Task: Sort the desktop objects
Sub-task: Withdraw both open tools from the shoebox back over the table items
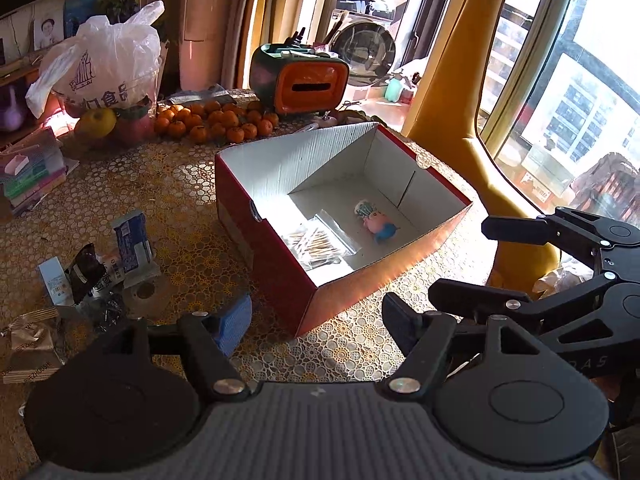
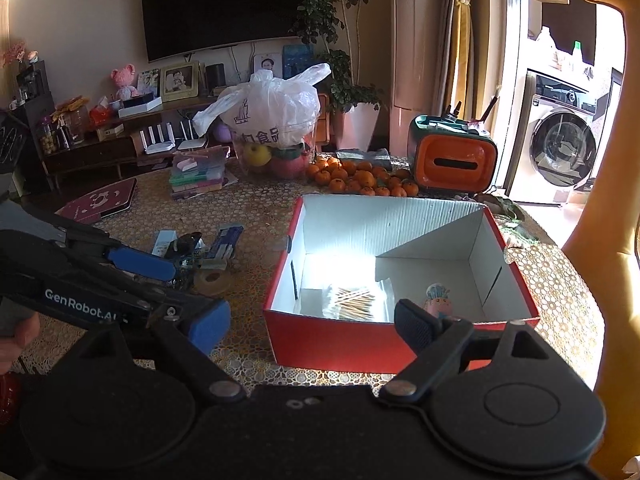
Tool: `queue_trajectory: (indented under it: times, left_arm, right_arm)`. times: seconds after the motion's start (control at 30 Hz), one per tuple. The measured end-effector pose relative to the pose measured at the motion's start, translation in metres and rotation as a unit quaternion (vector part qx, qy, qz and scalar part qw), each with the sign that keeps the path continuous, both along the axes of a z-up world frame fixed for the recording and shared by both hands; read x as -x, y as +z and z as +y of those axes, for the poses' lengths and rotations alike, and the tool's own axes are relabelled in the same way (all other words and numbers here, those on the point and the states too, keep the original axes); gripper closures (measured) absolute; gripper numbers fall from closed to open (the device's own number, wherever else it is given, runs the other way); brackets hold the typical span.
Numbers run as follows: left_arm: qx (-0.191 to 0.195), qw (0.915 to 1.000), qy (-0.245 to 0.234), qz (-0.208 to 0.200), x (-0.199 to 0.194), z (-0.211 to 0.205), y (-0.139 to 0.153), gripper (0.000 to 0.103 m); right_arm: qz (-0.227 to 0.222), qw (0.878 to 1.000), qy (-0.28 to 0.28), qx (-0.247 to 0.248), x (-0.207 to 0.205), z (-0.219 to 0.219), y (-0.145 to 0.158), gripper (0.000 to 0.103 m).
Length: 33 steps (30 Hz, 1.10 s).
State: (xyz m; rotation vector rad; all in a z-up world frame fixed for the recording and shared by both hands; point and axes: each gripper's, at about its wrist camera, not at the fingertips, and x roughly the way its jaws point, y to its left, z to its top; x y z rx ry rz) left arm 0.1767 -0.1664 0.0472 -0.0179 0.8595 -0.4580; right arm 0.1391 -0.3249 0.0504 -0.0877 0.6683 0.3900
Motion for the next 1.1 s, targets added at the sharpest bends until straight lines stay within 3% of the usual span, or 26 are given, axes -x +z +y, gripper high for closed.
queue_trajectory:
  times: [0.53, 0.63, 1.1]
  left_arm:
    - [-0.022, 0.9979, 0.053, -0.029, 0.042, 0.057, -0.014, 0.012]
    - [-0.020, 0.9970, 0.068, -0.031, 0.048, 0.072, -0.018, 0.004]
    - [-0.012, 0.9918, 0.118, -0.047, 0.078, 0.126, -0.029, 0.001]
  right_arm:
    - [-0.001, 1.000, 0.003, -0.025, 0.031, 0.028, -0.015, 0.012]
    - [0.000, 1.000, 0.001, -0.030, 0.034, 0.032, -0.017, 0.012]
    - [-0.010, 0.999, 0.015, -0.030, 0.036, 0.069, -0.024, 0.012]
